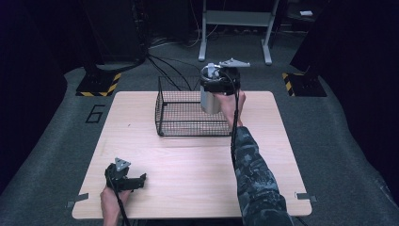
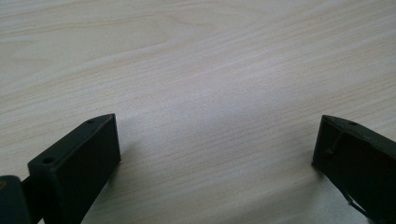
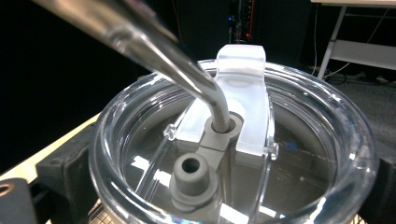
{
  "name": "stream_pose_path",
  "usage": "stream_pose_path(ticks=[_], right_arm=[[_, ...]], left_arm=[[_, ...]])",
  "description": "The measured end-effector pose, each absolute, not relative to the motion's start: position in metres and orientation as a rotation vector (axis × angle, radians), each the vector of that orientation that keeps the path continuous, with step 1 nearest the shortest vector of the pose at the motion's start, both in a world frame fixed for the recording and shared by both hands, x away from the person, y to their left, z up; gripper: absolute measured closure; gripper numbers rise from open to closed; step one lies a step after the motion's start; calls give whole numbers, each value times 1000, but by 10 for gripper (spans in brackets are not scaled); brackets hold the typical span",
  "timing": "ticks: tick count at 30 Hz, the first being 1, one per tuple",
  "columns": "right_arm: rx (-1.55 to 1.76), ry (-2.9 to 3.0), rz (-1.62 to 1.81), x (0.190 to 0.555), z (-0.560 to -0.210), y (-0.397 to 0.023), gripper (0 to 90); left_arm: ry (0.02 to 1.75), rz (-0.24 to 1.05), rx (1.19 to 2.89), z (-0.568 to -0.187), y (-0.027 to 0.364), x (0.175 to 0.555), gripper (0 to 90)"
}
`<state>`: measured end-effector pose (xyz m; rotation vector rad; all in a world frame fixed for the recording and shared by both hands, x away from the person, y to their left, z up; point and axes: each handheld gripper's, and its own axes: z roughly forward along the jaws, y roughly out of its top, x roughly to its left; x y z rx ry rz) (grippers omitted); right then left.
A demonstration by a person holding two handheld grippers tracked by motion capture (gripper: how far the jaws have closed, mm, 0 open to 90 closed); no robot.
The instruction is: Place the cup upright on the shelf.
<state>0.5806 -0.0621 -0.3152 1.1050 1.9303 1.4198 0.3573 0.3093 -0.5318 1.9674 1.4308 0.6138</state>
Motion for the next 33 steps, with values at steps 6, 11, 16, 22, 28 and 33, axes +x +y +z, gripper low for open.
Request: stream_pose_path(ticks=[6, 11, 16, 22, 28, 33], right_arm=[[1141, 1923, 1398, 589, -325, -59, 28], [1161, 1915, 1389, 594, -332, -58, 27], [1165, 1919, 1379, 599, -338, -55, 27], [1185, 1927, 1374, 605, -349, -49, 27], [1213, 1944, 1358, 608, -364, -47, 27], [1239, 1953, 1355, 609, -374, -48, 27]], left_arm=[[1431, 614, 1968, -532, 309, 357, 4], [1431, 615, 1967, -532, 309, 357, 4], [1434, 615, 1963, -532, 309, 357, 4], [1437, 611, 1958, -532, 309, 357, 5], [1437, 611, 1958, -532, 309, 357, 5], [1432, 616, 1965, -532, 309, 357, 5]])
